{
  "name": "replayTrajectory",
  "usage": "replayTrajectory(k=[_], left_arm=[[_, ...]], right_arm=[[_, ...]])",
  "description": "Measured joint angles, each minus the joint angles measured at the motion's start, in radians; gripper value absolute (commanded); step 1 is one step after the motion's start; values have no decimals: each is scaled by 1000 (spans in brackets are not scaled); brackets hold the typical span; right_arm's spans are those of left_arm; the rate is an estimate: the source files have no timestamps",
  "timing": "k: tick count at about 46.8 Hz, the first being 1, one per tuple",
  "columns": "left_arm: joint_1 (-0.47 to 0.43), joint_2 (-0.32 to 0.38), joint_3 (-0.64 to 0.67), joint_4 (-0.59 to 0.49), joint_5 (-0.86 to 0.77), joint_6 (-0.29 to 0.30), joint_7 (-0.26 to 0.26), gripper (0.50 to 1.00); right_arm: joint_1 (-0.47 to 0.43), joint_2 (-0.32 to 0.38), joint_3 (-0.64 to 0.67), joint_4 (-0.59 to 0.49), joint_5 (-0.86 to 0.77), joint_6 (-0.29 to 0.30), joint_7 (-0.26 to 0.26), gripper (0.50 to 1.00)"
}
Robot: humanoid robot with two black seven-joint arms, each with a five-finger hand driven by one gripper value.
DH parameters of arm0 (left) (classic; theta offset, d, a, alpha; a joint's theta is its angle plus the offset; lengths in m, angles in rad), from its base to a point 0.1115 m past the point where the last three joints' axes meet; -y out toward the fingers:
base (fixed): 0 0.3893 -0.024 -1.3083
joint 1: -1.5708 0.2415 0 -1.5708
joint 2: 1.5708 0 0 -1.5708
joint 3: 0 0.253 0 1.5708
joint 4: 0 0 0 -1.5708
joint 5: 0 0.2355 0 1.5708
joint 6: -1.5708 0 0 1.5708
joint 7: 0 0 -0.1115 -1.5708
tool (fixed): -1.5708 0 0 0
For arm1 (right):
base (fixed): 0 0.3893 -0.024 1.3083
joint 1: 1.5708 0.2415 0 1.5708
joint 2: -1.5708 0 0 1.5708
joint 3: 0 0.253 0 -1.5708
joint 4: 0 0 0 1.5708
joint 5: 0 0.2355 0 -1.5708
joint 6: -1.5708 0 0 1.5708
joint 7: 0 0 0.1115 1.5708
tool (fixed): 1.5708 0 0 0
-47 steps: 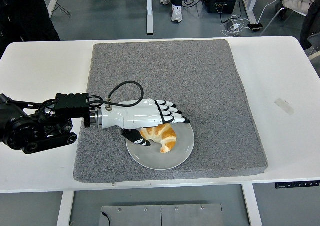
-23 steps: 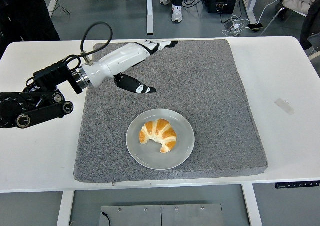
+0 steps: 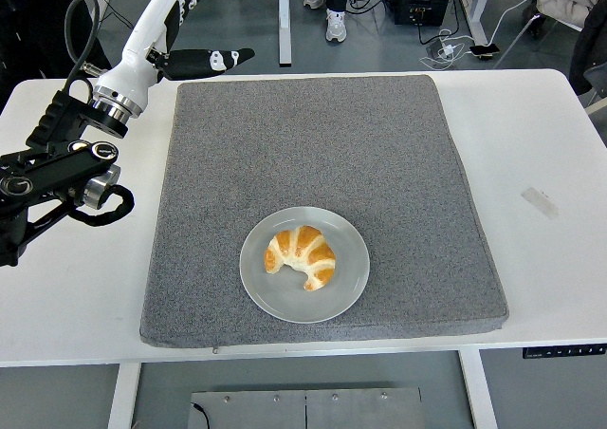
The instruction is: Place the bread on the plate
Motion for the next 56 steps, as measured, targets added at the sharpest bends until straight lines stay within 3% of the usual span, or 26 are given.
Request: replayTrajectory(k=[10,29,36,44,56], left_arm=[[49,-90,-81,148,-46,-47,0,958],[46,-209,-201,543,-286,-413,1,957],[44,-291,-289,696,-363,-533,80,957],[45,-358,-328,738,-421,-549,103,958],[52,-377,-404,748,-517,-571,103,960]], right_arm=[[0,0,1,0,0,0,0,1000],[1,0,0,0,0,0,0,1000],[1,0,1,0,0,0,0,1000],[0,0,1,0,0,0,0,1000],[12,0,2,10,0,0,0,1000]])
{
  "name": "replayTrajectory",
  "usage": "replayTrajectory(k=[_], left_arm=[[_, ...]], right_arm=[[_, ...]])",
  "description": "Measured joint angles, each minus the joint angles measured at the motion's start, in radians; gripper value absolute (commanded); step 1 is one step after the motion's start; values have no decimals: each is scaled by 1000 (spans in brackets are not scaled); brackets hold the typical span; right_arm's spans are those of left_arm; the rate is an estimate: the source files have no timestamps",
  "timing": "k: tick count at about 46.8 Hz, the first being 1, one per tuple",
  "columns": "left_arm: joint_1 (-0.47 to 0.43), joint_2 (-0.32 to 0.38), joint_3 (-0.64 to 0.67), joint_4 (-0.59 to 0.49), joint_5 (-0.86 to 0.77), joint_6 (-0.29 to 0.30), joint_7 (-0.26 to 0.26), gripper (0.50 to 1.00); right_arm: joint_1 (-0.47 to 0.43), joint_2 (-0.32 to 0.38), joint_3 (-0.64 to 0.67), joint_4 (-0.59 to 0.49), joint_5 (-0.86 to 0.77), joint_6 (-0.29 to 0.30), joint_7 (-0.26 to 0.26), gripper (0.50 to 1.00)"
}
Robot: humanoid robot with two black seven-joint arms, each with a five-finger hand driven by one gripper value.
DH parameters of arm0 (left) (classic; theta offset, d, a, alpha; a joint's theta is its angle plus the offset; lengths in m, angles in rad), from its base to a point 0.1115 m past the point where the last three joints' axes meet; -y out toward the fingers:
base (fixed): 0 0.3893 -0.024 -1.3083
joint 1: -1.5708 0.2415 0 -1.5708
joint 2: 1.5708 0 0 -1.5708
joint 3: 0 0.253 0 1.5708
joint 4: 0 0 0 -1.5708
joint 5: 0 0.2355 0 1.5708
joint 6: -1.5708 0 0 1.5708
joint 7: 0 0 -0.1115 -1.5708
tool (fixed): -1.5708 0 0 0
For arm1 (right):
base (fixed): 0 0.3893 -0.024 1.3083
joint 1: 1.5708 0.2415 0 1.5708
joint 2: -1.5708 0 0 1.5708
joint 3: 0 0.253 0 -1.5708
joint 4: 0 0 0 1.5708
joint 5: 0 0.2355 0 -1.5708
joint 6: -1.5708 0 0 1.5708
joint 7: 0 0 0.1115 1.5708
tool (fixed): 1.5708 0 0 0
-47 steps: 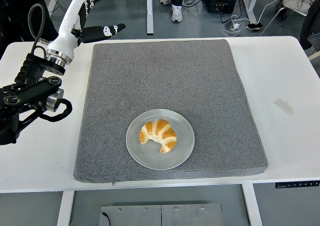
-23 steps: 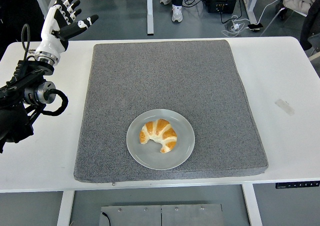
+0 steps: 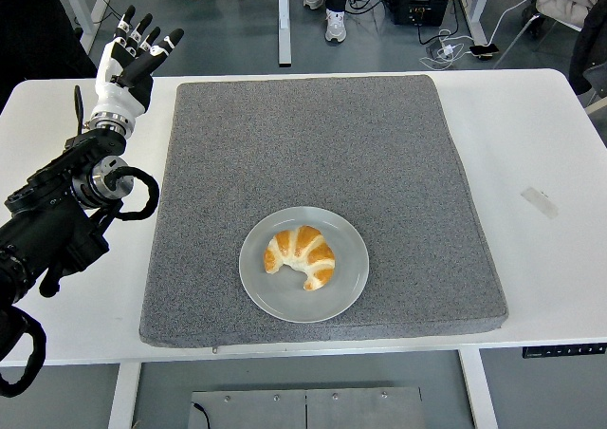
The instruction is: Place the bread on the plate
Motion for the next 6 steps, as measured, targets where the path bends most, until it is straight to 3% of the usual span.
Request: replayTrajectory(k=[6], left_arm=[[0,-5,-40,43,-9,-13,0,960]], right_arm=[[8,0,-1,2,0,1,0,1000]])
